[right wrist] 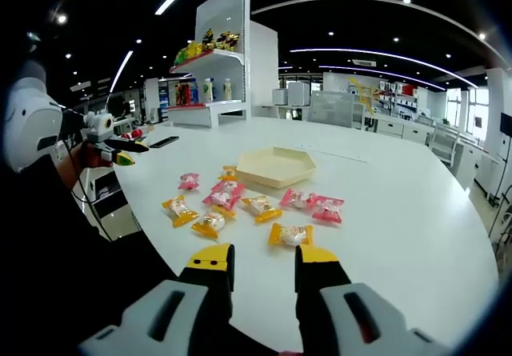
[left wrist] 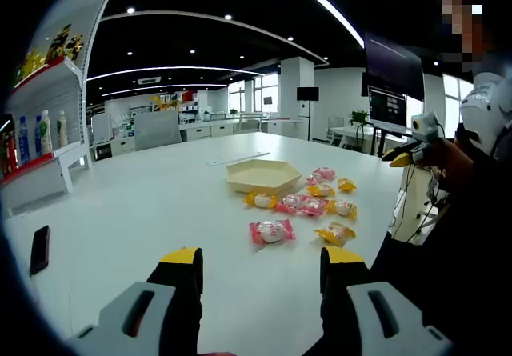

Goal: Pick up the marshmallows scattered on the table and place them into the bowl on the table

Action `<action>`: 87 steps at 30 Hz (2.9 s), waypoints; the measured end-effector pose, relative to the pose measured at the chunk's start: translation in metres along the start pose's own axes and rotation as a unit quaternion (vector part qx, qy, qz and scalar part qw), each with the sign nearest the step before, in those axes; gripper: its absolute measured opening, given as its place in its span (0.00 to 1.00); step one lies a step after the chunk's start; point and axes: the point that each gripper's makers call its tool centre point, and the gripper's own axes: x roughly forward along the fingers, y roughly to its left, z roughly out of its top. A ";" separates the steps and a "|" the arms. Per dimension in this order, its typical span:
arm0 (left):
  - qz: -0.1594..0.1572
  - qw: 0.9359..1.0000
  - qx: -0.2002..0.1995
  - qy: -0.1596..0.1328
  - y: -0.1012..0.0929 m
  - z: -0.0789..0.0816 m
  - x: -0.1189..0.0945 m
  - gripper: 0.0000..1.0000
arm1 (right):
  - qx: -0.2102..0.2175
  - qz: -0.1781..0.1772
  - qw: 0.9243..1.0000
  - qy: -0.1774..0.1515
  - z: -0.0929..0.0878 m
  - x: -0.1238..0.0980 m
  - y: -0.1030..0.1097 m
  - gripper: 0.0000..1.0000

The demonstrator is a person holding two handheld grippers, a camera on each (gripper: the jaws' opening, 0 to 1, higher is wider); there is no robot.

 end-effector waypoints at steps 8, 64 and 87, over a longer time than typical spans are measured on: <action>0.000 1.000 -0.001 0.000 -0.001 -0.001 0.000 0.59 | -0.001 0.000 1.000 0.000 -0.001 -0.001 -0.002 0.31; -0.030 1.000 -0.005 0.002 -0.009 -0.007 0.009 0.58 | -0.002 -0.043 0.999 0.003 0.014 0.027 -0.033 0.31; -0.026 1.000 -0.004 0.001 -0.008 -0.008 0.004 0.58 | -0.002 -0.048 0.999 0.002 0.022 0.034 -0.042 0.31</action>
